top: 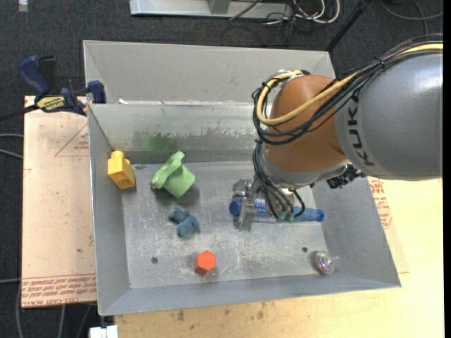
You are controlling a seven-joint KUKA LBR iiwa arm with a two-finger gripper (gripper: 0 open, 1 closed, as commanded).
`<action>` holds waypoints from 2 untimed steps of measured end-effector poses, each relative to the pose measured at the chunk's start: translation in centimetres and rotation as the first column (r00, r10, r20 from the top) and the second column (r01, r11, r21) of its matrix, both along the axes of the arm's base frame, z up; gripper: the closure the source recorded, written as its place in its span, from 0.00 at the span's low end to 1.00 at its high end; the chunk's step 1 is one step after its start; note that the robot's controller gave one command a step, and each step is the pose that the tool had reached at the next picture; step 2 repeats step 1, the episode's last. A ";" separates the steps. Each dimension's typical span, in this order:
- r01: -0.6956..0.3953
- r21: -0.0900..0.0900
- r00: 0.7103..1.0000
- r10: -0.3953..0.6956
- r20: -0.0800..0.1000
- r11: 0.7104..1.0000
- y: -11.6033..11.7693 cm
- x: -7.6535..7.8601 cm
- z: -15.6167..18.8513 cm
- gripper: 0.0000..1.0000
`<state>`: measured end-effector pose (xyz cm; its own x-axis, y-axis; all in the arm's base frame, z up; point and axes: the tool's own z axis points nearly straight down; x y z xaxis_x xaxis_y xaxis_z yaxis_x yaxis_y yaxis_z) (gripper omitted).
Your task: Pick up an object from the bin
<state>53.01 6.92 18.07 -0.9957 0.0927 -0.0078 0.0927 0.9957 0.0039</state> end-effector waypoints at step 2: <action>-0.028 -0.001 1.000 0.028 -0.002 1.000 1.4 -0.6 4.7 1.00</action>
Offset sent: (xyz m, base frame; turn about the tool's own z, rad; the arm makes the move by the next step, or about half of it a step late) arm -0.0073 0.0126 0.0450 -0.0241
